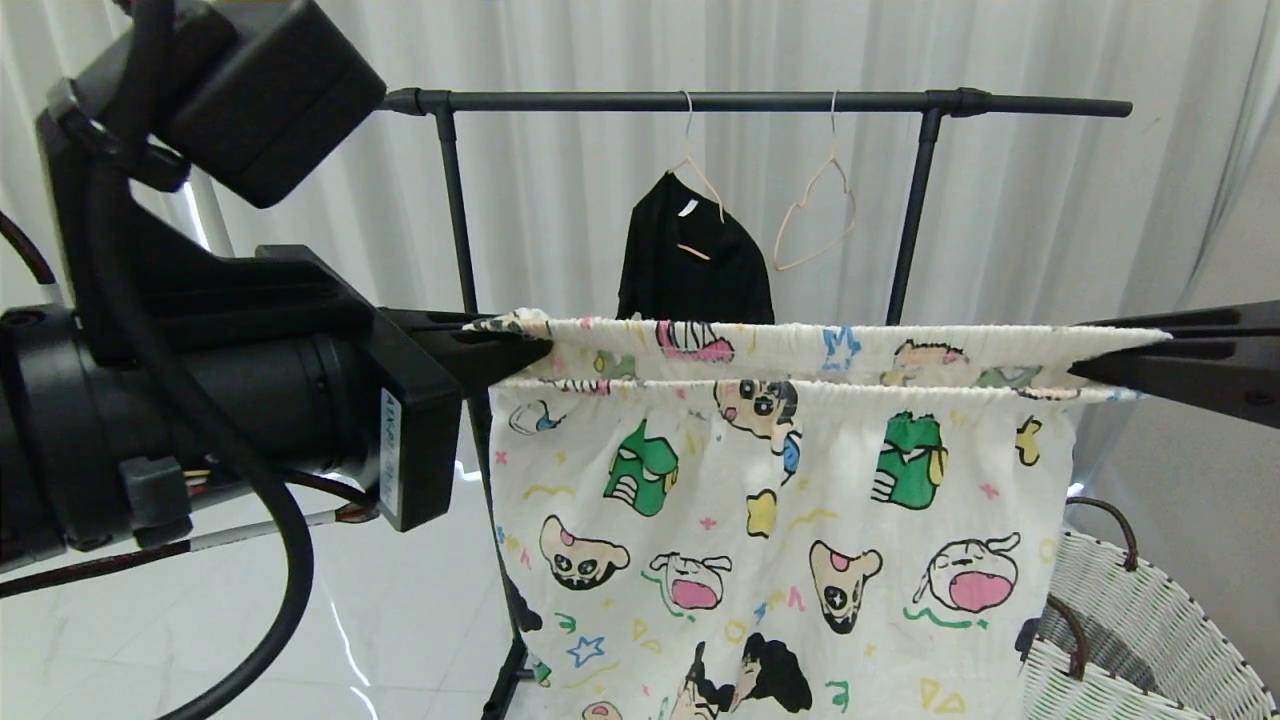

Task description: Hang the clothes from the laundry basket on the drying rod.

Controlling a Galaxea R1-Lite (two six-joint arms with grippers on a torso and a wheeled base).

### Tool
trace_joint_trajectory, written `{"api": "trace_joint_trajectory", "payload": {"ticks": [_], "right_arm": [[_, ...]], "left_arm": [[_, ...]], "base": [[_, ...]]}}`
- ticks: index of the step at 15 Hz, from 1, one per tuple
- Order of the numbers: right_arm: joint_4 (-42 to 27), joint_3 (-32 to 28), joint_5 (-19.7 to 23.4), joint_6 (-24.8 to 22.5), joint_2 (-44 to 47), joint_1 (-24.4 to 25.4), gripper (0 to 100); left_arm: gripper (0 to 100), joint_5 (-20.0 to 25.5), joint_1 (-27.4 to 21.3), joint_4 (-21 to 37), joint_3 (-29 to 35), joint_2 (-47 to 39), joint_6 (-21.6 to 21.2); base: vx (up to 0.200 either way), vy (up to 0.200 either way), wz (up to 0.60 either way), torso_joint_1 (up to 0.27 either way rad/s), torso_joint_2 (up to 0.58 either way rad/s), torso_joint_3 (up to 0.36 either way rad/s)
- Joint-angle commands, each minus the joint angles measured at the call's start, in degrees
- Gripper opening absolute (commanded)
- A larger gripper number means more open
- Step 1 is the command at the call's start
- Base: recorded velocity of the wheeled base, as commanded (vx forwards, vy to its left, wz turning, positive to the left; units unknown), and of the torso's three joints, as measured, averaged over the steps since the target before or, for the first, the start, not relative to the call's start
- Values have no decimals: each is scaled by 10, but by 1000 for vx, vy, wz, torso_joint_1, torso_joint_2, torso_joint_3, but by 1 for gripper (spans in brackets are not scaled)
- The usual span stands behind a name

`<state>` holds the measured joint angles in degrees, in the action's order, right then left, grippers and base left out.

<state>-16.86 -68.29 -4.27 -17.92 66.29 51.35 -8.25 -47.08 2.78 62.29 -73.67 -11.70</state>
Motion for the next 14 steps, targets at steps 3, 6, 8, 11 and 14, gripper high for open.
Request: {"api": "trace_joint_trajectory", "payload": {"ticks": [3, 6, 8, 11, 14], "right_arm": [[0, 11, -1, 0, -12, 4, 0], [0, 11, -2, 1, -12, 2, 0], [1, 11, -2, 2, -12, -12, 0], [1, 11, -1, 2, -12, -19, 0], [1, 11, -1, 3, -12, -22, 0]], "left_arm": [[0, -2, 0, -1, -8, -10, 0], [0, -3, -1, -1, -7, -9, -13], [0, -5, 0, -16, -9, -9, -17], [0, -12, -1, -19, -13, -7, -21], [0, -12, -1, -19, -14, -10, -34]], "base": [[0, 0, 0, 0, 0, 0], [0, 0, 0, 0, 0, 0], [0, 0, 0, 0, 0, 0], [0, 0, 0, 0, 0, 0], [0, 0, 0, 0, 0, 0]]}}
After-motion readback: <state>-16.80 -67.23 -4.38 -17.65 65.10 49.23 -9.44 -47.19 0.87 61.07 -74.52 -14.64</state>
